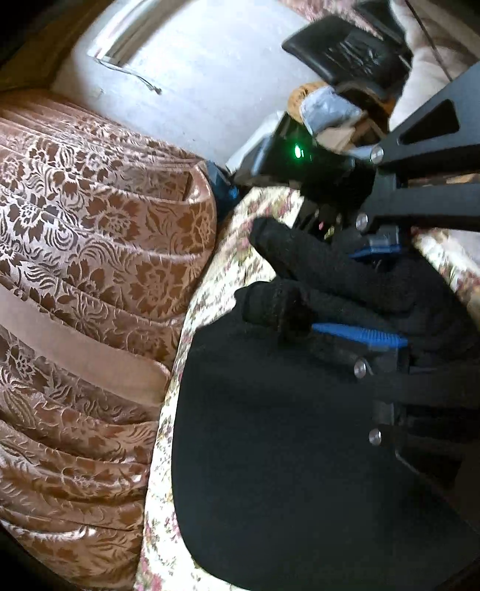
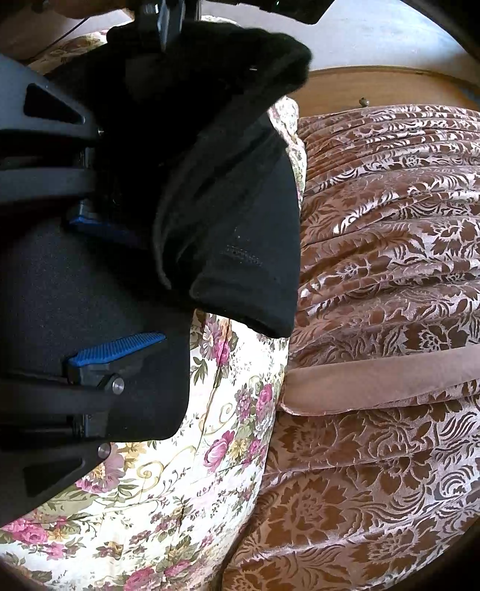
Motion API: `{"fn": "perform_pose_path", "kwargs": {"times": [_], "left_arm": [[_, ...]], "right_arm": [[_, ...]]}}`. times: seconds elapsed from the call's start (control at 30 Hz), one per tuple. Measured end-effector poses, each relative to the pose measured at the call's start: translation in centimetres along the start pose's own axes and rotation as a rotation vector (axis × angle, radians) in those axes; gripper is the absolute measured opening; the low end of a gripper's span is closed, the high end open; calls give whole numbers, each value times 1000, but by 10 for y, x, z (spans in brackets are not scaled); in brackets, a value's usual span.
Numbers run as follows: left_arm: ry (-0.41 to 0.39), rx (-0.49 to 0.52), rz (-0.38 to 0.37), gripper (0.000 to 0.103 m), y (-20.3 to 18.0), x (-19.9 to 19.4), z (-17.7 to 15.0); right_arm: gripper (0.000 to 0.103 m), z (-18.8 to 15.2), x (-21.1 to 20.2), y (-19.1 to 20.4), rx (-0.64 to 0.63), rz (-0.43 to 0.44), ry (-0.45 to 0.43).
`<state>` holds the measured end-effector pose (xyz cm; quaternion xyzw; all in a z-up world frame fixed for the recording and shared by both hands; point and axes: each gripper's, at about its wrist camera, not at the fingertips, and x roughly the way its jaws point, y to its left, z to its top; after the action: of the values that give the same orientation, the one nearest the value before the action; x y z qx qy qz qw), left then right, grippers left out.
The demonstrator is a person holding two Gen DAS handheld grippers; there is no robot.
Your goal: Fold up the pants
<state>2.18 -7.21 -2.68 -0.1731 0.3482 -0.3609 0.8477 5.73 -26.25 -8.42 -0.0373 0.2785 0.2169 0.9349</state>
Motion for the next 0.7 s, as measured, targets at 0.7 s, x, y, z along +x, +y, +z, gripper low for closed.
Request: {"fn": "perform_pose_path", "kwargs": {"times": [0.7], "left_arm": [[-266,-265,215,52,83,-88,7]], "right_arm": [[54,-9,-49,7,-71,-120,132]]}}
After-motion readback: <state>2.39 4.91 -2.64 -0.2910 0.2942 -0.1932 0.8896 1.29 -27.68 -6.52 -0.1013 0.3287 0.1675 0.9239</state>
